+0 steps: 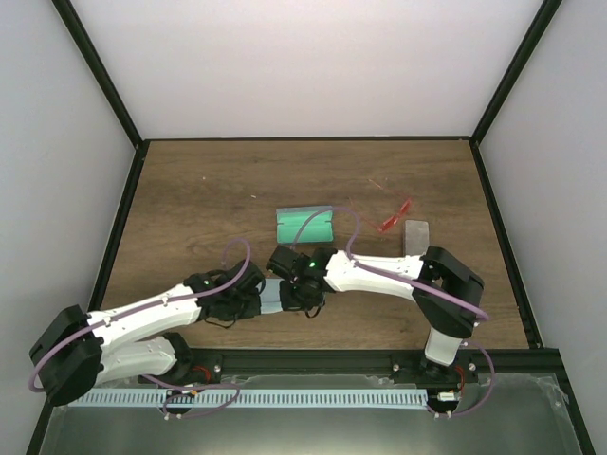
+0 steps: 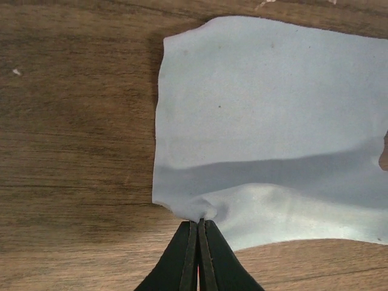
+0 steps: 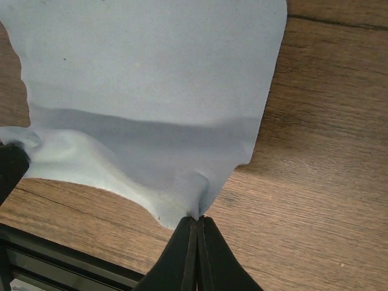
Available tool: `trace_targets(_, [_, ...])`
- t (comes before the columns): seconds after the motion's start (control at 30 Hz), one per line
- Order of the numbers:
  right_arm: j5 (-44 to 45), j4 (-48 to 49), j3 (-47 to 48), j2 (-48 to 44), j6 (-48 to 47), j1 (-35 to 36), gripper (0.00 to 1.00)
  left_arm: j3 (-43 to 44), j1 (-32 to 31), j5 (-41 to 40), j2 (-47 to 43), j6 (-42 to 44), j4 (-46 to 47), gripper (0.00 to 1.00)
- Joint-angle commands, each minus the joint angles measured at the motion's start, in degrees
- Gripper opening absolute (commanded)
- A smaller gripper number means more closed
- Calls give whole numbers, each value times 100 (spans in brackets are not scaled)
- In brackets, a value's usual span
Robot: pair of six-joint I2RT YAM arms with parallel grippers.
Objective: Organize the sunglasses
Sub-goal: Fold the glasses cleaning cloth at the center of the board.
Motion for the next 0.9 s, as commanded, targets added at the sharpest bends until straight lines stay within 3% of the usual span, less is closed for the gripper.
trace_targets(0.0, [-23, 54, 36, -122, -110, -87, 1, 218, 59, -99, 112, 114, 29, 5])
trace_targets(0.87, [-76, 82, 58, 61, -414, -351, 1, 557, 277, -257, 688, 358, 83, 5])
